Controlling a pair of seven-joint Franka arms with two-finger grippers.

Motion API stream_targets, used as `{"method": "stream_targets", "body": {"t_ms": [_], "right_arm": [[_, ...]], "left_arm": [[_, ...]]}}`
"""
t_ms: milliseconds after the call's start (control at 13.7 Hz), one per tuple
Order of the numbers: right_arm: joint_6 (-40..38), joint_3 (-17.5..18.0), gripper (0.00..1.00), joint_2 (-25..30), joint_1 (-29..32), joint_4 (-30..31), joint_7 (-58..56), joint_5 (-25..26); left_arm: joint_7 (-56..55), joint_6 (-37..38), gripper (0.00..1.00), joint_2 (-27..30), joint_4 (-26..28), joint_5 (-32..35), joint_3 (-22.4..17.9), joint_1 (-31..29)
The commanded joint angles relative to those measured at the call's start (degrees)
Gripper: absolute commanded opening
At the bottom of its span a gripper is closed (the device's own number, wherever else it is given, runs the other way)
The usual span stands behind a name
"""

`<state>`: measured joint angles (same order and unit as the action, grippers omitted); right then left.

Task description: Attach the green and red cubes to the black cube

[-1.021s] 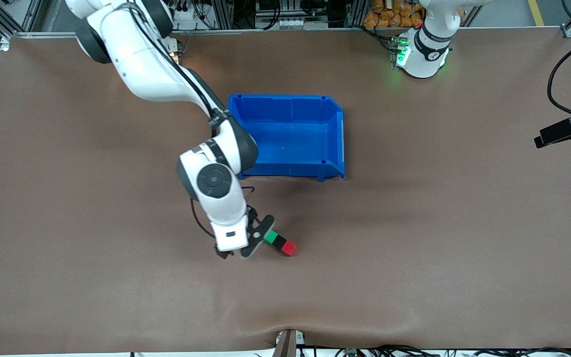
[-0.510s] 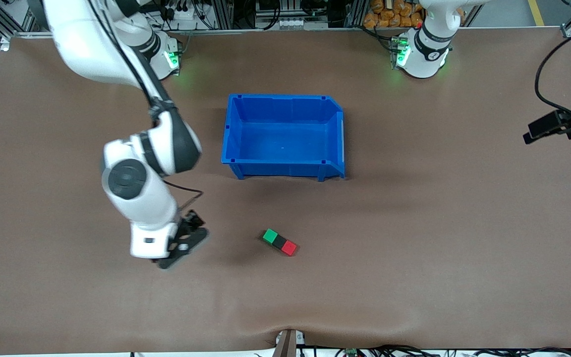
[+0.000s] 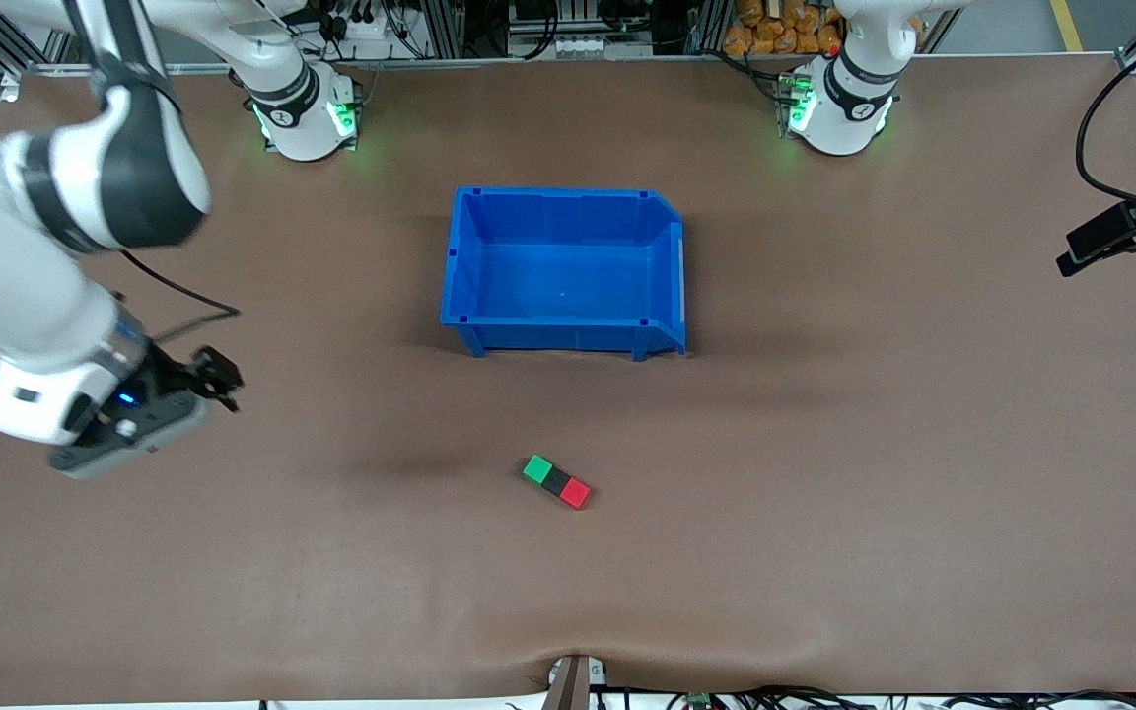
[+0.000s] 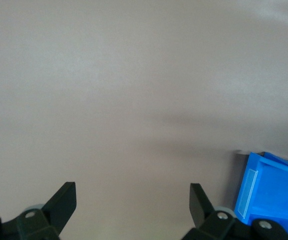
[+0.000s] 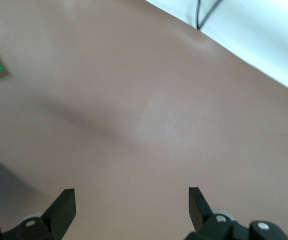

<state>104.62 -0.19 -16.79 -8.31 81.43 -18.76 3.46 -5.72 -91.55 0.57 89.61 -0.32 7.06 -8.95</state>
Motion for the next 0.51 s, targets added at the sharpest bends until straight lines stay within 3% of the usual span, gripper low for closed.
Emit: {"method": "stream_targets", "body": {"t_ms": [0,292,438], "right_arm": [[-5.0,0.8,1.00,5.9,3.5,3.2,2.0,-2.1],[-15.3,0.9,1.00,11.5,4.3,3.3,14.6,-2.2],[-16.7,0.9,1.00,13.3,6.1,3.3,15.5,-2.2]], "left_arm": [[1.2,-0.3,1.00,0.0,-0.5,-0.9,0.5,0.1],[1.2,-0.3,1.00,0.0,-0.6,-1.0,0.7,0.2],[1.2,-0.3,1.00,0.0,-0.5,-1.0,0.7,0.2]]}}
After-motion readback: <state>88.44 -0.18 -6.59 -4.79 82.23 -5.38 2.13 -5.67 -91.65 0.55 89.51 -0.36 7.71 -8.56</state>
